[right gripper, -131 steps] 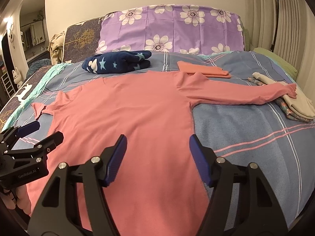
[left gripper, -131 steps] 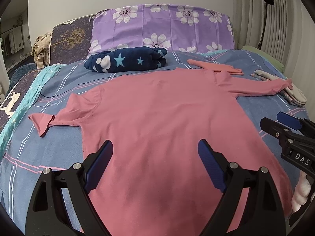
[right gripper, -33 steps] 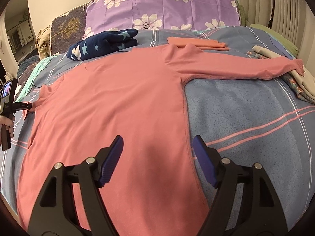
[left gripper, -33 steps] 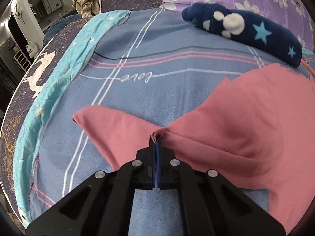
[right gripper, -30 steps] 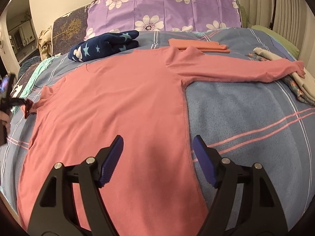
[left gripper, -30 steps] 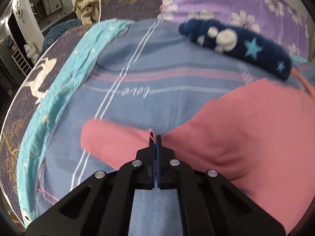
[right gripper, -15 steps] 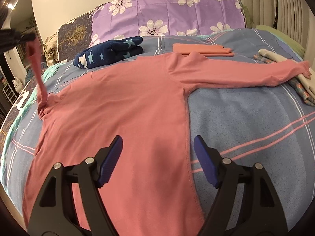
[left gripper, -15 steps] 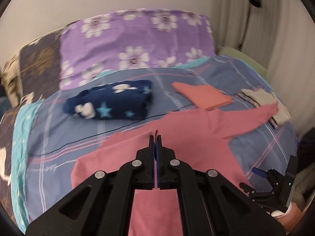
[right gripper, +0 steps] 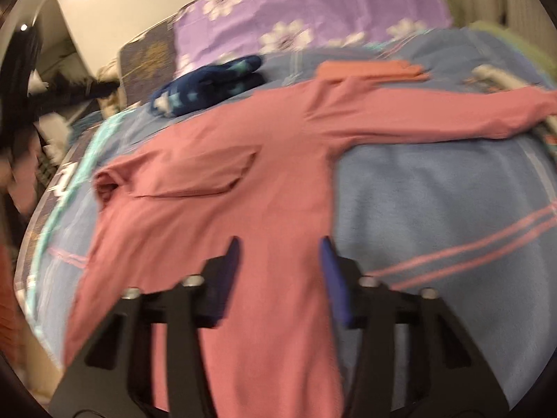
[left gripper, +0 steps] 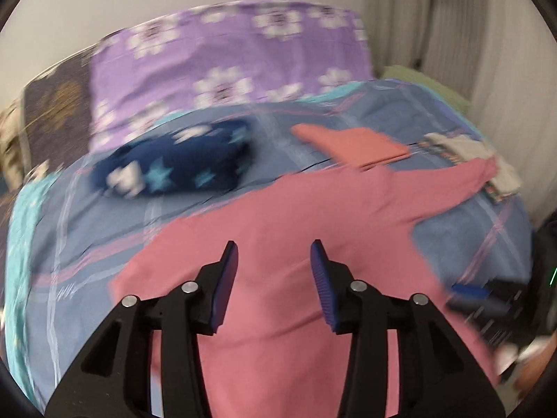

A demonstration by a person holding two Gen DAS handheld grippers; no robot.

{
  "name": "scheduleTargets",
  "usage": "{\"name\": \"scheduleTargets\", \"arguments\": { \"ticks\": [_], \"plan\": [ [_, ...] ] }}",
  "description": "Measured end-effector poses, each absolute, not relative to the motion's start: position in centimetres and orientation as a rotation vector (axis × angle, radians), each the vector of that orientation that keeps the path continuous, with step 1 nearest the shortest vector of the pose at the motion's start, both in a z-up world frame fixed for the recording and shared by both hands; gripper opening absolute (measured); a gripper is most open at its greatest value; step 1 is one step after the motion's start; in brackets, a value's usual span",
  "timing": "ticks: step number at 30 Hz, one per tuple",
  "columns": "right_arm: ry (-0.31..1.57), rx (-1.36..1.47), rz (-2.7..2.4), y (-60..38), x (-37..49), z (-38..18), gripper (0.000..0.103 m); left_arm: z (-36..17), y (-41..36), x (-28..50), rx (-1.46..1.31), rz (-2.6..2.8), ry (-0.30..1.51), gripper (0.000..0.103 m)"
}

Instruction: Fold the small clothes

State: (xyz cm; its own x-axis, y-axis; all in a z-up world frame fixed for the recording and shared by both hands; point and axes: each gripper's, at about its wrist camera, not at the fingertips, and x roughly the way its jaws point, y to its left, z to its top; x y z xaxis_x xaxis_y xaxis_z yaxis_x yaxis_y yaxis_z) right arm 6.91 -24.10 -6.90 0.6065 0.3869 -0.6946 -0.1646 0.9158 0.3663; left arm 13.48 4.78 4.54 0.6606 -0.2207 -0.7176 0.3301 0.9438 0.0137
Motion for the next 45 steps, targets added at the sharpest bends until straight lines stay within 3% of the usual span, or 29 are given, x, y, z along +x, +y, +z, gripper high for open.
{"name": "scheduleTargets", "arguments": {
  "ticks": [5, 11, 13, 15, 17, 19, 26, 30, 33, 36, 41, 45],
  "plan": [
    [0.931, 0.289, 0.426, -21.7, 11.7, -6.5, 0.044, -0.8, 14.9, 11.0, 0.095, -0.036, 0.835, 0.054],
    [1.070, 0.335, 0.454, -17.8, 18.6, -9.4, 0.057, -6.6, 21.9, 11.0, -0.061, 0.067, 0.930, 0.054],
    [1.083, 0.359, 0.447, -17.1, 20.2, -10.2, 0.069, -7.2, 22.6, 11.7, -0.144, 0.037, 0.922, 0.054],
    [1.054, 0.353, 0.443, -16.3, 21.2, -10.2, 0.073, -7.1, 22.4, 12.6, -0.195, -0.014, 0.893, 0.055],
    [1.040, 0.312, 0.436, -15.1, 21.5, -10.0, 0.062, -7.3, 21.7, 13.2, -0.204, -0.056, 0.875, 0.055],
    [1.046, 0.259, 0.430, -13.9, 21.8, -9.9, 0.004, -7.8, 20.8, 13.7, -0.177, -0.064, 0.882, 0.055],
    [0.719, 0.274, 0.342, -17.7, 19.5, 0.0, 0.004, -9.2, 20.1, 13.8, -0.075, 0.050, 0.872, 0.055],
    [0.844, 0.293, 0.249, -20.7, 22.2, -2.1, 0.011, -9.2, 20.1, 13.2, -0.072, 0.068, 0.850, 0.055],
    [0.969, 0.351, 0.203, -22.4, 23.4, -6.0, 0.024, -9.0, 19.8, 13.0, -0.048, 0.081, 0.841, 0.055],
    [0.992, 0.392, 0.199, -23.4, 22.8, -8.1, 0.032, -9.0, 20.0, 12.8, -0.055, 0.080, 0.844, 0.055],
    [1.005, 0.337, 0.211, -23.2, 21.0, -8.9, 0.036, -9.0, 19.8, 12.6, -0.038, 0.089, 0.835, 0.055],
    [1.032, 0.327, 0.220, -23.0, 21.4, -9.4, 0.047, -9.1, 20.2, 12.7, -0.063, 0.074, 0.839, 0.055]
  ]
}}
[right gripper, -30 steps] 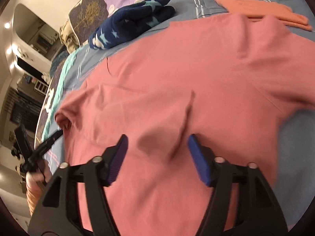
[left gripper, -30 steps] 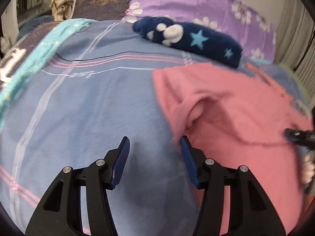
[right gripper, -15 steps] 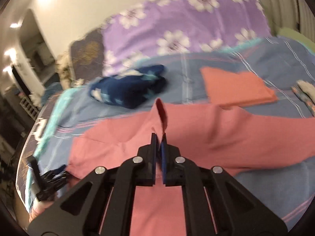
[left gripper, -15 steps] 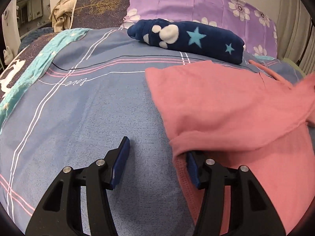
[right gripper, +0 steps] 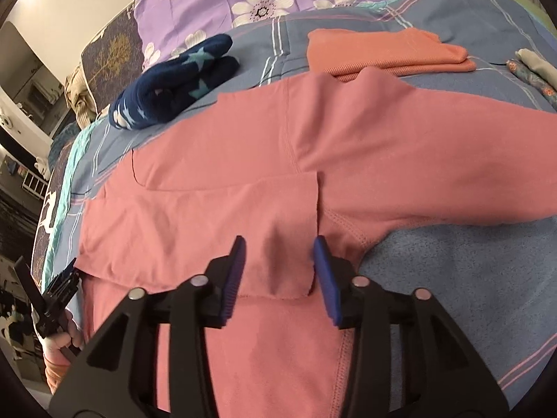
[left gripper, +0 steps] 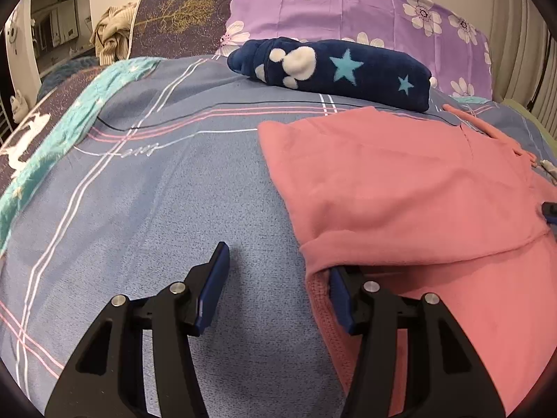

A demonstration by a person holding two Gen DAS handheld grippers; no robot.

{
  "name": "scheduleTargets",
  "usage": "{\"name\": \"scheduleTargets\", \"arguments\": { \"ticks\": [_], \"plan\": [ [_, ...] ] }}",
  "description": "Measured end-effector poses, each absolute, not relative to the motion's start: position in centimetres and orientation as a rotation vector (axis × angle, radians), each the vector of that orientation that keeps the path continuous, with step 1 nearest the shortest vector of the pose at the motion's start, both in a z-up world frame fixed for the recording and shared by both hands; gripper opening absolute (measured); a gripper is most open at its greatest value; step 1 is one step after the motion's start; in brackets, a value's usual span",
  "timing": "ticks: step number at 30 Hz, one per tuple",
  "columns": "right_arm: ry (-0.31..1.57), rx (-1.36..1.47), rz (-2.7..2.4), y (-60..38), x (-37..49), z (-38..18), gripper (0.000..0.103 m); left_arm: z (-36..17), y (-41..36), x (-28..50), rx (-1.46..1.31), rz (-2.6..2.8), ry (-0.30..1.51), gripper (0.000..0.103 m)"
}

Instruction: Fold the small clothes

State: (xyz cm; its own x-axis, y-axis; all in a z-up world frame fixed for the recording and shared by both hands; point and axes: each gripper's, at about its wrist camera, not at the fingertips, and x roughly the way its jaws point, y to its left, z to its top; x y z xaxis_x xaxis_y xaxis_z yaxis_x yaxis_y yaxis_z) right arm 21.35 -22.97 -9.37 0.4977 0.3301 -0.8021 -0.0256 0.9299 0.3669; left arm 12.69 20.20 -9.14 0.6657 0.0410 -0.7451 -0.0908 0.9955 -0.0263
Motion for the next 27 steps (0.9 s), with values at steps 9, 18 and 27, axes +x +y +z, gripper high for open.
{"name": "scheduleTargets", "arguments": {
  "ticks": [9, 18, 27],
  "plan": [
    [0.945, 0.167, -0.110, -22.3, 21.3, -7.2, 0.024, -9.3, 20.8, 12.5, -0.128, 0.040, 0.824, 0.048],
    [0.890, -0.059, 0.444, -6.2, 22.0, -2.1, 0.034, -9.0, 21.5, 12.1, -0.197, -0.021, 0.791, 0.043],
    [0.980, -0.221, 0.691, 12.3, 26.6, -4.3, 0.045, -9.1, 23.0, 11.5, -0.328, -0.124, 0.760, 0.042]
  ]
}}
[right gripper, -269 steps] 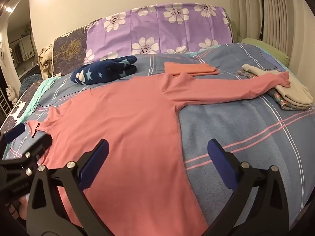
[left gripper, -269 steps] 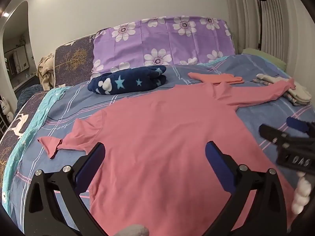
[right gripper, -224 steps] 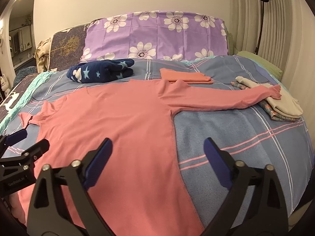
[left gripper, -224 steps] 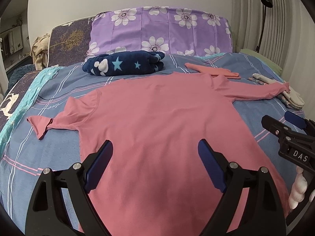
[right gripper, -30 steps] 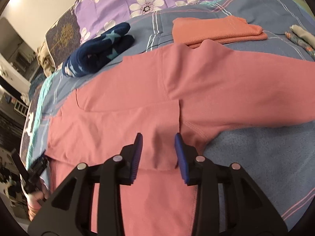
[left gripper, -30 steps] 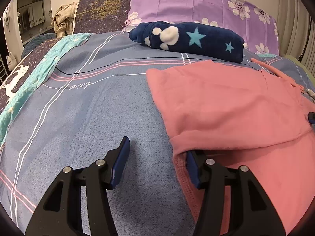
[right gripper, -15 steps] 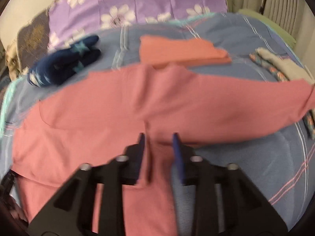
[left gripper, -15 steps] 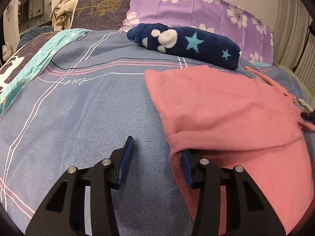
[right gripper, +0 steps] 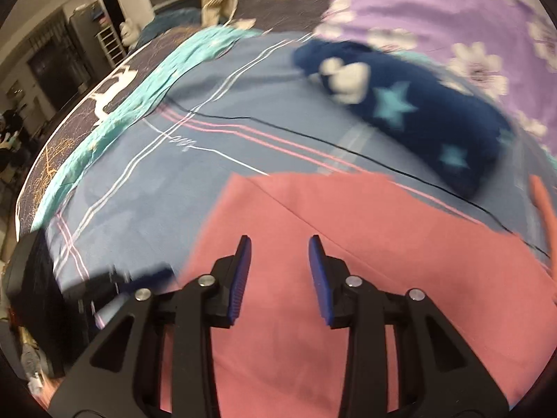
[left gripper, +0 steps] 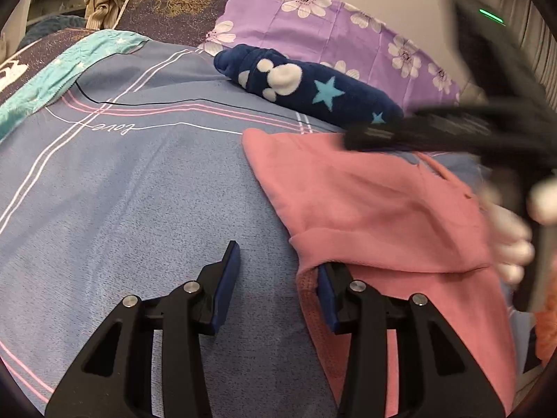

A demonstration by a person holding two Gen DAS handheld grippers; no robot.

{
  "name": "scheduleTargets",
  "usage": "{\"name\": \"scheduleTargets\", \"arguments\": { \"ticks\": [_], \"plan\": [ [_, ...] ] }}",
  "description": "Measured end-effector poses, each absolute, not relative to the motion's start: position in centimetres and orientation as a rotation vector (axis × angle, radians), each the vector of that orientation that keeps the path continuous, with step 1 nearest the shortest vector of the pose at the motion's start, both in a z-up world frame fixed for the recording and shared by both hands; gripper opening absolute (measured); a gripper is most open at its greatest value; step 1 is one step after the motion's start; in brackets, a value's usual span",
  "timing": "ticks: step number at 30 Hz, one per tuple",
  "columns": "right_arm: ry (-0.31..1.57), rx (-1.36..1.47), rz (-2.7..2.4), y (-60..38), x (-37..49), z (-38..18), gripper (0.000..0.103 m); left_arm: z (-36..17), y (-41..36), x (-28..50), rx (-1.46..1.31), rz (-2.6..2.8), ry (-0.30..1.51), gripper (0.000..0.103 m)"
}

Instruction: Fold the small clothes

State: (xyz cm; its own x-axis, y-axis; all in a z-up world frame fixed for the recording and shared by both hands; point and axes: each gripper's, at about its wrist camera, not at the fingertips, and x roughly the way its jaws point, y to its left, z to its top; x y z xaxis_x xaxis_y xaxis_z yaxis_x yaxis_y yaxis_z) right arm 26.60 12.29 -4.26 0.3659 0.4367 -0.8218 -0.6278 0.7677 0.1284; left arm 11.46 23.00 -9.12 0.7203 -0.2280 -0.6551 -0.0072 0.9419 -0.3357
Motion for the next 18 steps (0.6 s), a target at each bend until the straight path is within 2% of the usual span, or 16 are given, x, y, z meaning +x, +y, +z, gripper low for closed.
{"name": "scheduleTargets", "arguments": {
  "ticks": [1, 3, 4, 5, 6, 9, 14, 16, 18],
  "plan": [
    [0.982, -0.246, 0.705, 13.9, 27.1, -4.7, 0.055, -9.1, 23.1, 11.3, -0.338, -0.136, 0.754, 0.040],
    [0.995, -0.314, 0.715, 16.6, 27.5, -5.8, 0.059, -9.0, 23.4, 10.9, -0.370, -0.179, 0.732, 0.030],
    [1.009, -0.357, 0.708, 17.7, 27.8, -6.5, 0.050, -9.0, 23.5, 10.8, -0.384, -0.203, 0.723, 0.026],
    [1.022, -0.395, 0.695, 18.6, 28.1, -7.4, 0.030, -9.1, 23.6, 10.8, -0.401, -0.233, 0.718, 0.017],
    [1.041, -0.431, 0.672, 19.5, 28.5, -8.4, 0.005, -9.2, 23.7, 10.8, -0.412, -0.251, 0.721, 0.009],
    [0.984, -0.379, 0.667, 20.4, 29.0, -8.0, 0.001, -9.5, 23.9, 10.8, -0.439, -0.267, 0.734, 0.007],
    [0.964, -0.297, 0.678, 20.0, 29.5, -8.0, 0.006, -9.8, 24.8, 10.3, -0.492, -0.285, 0.738, 0.007],
    [0.946, -0.271, 0.664, 17.8, 28.9, -7.0, 0.020, -10.0, 25.1, 10.2, -0.510, -0.295, 0.743, 0.007],
    [0.908, -0.215, 0.667, 14.3, 27.5, -5.3, 0.030, -10.1, 25.4, 10.1, -0.528, -0.303, 0.747, 0.007]
  ]
}}
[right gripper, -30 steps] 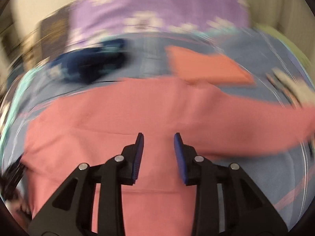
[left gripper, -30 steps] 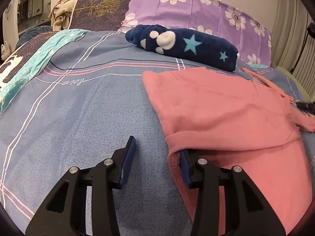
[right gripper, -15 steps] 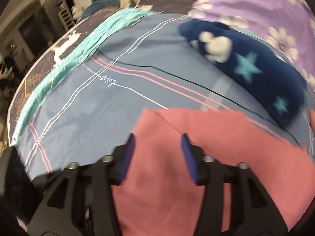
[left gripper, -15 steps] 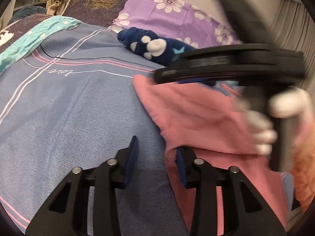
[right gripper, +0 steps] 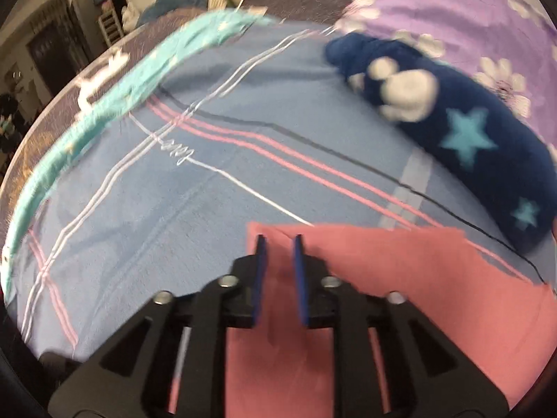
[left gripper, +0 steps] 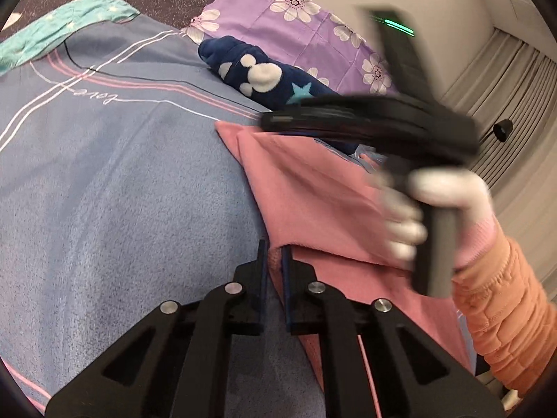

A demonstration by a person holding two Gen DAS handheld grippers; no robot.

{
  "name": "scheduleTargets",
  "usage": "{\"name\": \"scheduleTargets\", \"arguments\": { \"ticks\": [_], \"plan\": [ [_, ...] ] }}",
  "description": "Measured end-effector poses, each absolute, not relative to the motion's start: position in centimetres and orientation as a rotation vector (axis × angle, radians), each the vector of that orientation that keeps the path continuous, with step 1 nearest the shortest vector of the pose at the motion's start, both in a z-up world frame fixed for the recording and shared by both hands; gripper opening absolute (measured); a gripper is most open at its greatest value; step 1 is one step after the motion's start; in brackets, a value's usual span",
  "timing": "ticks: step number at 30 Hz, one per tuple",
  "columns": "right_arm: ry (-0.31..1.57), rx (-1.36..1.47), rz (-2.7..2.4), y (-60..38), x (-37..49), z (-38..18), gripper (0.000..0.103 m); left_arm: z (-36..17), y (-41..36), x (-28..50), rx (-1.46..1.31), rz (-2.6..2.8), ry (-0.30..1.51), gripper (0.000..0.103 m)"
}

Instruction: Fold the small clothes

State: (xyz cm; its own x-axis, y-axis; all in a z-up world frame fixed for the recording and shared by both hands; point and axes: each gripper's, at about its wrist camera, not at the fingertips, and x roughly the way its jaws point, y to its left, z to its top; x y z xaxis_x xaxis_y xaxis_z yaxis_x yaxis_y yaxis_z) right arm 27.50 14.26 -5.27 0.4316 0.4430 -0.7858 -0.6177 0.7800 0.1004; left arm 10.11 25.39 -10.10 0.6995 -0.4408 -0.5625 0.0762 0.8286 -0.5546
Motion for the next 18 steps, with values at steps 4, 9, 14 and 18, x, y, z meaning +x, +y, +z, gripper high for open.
{"name": "scheduleTargets", "arguments": {
  "ticks": [4, 9, 14, 18],
  "plan": [
    [0.892, -0.138, 0.634, 4.3, 24.2, -3.8, 0.032, -10.0, 25.7, 9.8, -0.525, -0.297, 0.748, 0.008],
    [0.982, 0.036, 0.473, -10.9, 20.7, -6.2, 0.029, -8.3, 26.4, 8.0, -0.488, -0.282, 0.648, 0.008],
    [1.048, 0.263, 0.378, -18.4, 20.0, -10.7, 0.016, -4.6, 22.7, 9.1, -0.382, -0.332, 0.628, 0.008],
    [1.015, 0.387, 0.401, -19.5, 20.2, -11.7, 0.016, -4.7, 16.3, 12.5, -0.185, -0.344, 0.746, 0.016]
  ]
}}
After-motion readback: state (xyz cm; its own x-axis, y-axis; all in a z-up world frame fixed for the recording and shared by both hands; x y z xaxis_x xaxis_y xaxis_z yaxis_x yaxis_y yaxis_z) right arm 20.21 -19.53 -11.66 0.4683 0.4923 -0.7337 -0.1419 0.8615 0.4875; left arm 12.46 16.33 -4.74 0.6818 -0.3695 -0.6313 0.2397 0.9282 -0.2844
